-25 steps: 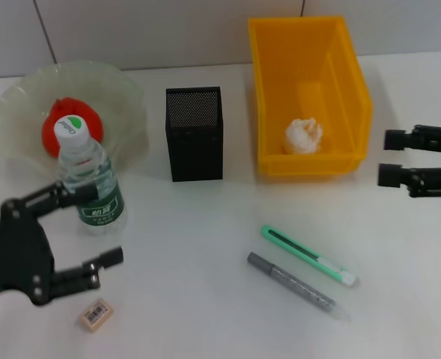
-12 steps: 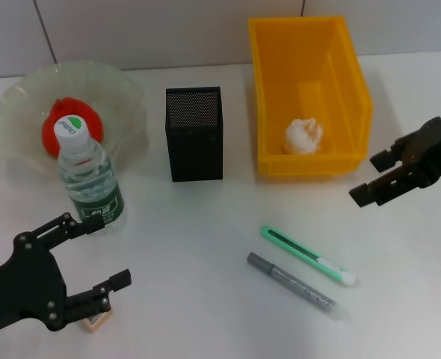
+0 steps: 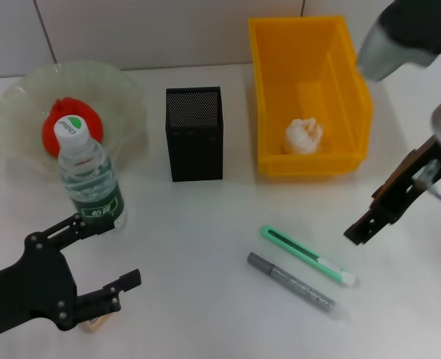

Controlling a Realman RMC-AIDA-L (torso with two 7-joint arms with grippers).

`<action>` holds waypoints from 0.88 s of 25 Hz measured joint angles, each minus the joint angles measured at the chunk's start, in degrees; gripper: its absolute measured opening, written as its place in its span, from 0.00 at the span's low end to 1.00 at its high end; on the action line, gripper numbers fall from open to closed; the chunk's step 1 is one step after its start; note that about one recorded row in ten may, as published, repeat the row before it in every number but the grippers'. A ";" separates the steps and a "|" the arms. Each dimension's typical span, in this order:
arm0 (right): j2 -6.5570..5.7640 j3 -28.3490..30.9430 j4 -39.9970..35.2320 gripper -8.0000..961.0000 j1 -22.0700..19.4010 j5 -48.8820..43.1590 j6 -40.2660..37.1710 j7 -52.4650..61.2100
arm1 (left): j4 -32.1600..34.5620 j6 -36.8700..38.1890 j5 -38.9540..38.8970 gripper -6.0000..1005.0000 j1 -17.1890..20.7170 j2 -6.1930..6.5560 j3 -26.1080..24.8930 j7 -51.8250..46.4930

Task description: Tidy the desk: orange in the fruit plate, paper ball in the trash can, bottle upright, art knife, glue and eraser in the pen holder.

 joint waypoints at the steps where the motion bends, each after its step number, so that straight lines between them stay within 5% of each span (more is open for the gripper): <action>1: 0.01 -1.41 0.32 0.87 -0.23 0.00 0.82 1.01 | -0.11 -0.04 0.01 0.81 -0.06 0.00 0.00 0.07; 22: 0.17 -18.11 15.81 0.86 2.73 0.12 17.52 11.22 | -2.00 -1.02 0.51 0.81 -0.82 0.17 0.22 3.40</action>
